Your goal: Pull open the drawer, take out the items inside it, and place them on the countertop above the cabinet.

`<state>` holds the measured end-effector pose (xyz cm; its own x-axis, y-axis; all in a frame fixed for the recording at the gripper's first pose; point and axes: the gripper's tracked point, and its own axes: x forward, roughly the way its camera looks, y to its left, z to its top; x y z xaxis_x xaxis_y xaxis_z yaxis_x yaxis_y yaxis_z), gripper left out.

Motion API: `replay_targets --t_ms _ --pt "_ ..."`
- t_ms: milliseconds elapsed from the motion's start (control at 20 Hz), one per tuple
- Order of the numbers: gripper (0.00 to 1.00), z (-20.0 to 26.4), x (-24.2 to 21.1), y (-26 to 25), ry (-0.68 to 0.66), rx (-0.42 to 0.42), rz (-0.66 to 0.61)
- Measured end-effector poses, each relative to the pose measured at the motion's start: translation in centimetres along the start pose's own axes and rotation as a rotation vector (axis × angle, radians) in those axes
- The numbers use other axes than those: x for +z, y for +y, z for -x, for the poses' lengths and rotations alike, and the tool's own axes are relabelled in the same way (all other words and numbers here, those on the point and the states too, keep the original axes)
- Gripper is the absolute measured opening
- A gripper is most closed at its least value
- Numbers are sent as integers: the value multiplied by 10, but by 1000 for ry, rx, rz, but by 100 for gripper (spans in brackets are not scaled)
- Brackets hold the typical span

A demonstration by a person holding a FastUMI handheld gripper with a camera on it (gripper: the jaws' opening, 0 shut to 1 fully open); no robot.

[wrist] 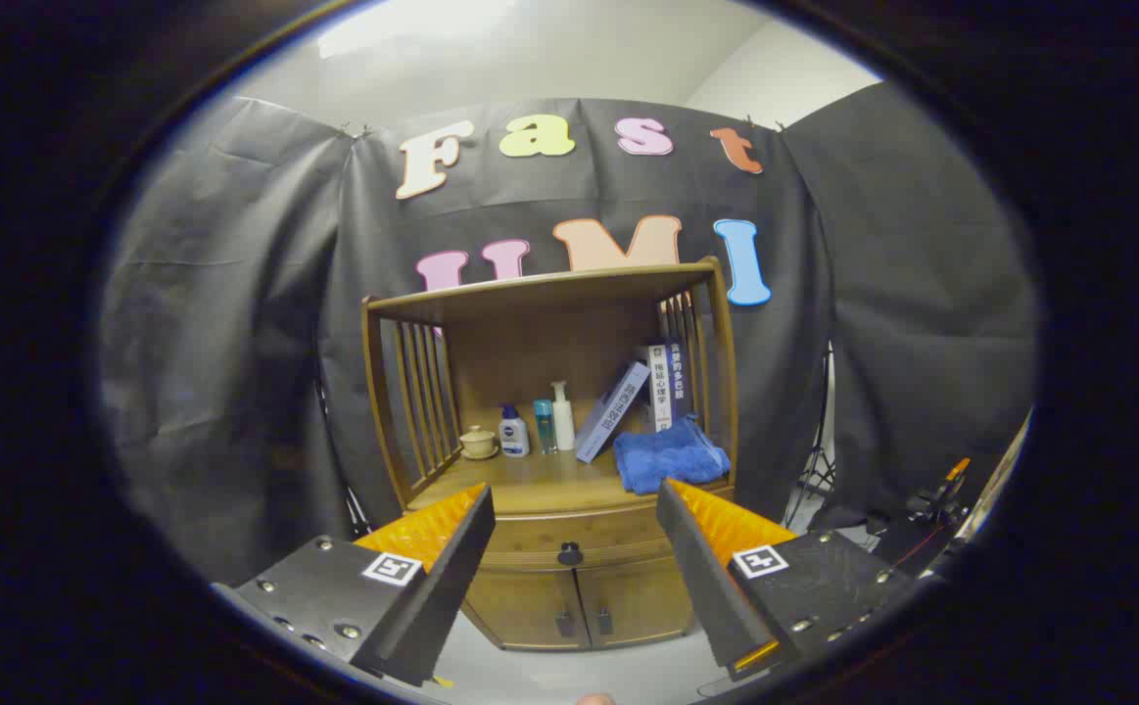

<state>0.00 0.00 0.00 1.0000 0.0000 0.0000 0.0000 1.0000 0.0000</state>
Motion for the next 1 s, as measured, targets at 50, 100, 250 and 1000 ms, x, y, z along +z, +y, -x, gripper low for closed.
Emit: replay_targets --t_ms 50,100,250,1000 --pt "100 0 -2 0 4 0 3" --pt "100 0 -2 -1 3 -3 2" --pt "100 -1 1 -3 -10 -14 -8" --pt "99 -36 -18 16 -55 -55 74"
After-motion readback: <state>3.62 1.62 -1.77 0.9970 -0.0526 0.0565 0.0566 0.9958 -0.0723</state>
